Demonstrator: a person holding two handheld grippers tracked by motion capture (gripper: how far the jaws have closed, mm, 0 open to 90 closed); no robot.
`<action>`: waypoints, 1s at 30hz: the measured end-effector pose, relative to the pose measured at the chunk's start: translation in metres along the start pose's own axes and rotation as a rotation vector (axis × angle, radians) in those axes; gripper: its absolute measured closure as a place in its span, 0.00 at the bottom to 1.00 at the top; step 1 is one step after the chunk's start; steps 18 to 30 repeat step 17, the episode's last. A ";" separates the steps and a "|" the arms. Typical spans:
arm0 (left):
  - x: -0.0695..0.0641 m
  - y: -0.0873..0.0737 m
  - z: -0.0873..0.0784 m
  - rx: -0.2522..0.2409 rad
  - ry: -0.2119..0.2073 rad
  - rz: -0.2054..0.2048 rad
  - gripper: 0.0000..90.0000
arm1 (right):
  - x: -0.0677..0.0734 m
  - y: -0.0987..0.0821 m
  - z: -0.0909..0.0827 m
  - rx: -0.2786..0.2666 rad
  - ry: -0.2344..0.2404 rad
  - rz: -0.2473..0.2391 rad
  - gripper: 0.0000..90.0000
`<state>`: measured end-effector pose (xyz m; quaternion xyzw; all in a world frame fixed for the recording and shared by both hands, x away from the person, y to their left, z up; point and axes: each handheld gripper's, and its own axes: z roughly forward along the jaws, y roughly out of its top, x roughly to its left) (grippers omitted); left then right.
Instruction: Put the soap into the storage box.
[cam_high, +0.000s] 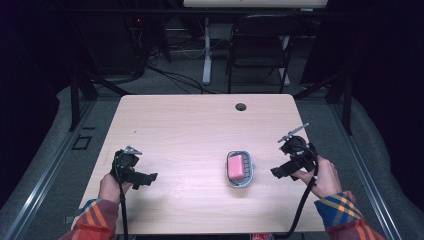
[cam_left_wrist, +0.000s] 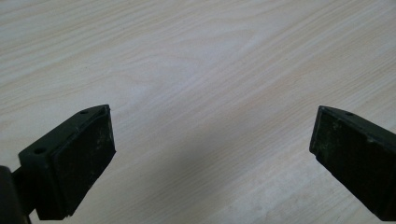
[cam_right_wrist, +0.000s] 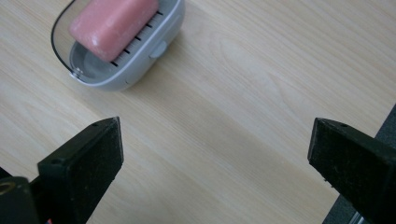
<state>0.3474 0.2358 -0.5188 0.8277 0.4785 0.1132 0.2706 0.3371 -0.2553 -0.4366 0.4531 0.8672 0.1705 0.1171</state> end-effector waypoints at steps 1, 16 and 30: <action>0.000 0.000 0.000 0.000 0.000 0.000 0.00 | -0.002 -0.005 -0.001 -0.010 -0.004 -0.004 0.03; -0.001 0.001 0.002 -0.010 -0.005 0.007 0.00 | -0.025 -0.086 0.024 -0.095 0.028 0.044 0.05; -0.002 0.002 0.002 -0.011 -0.008 0.014 0.00 | -0.027 -0.088 0.025 -0.098 0.041 0.046 0.05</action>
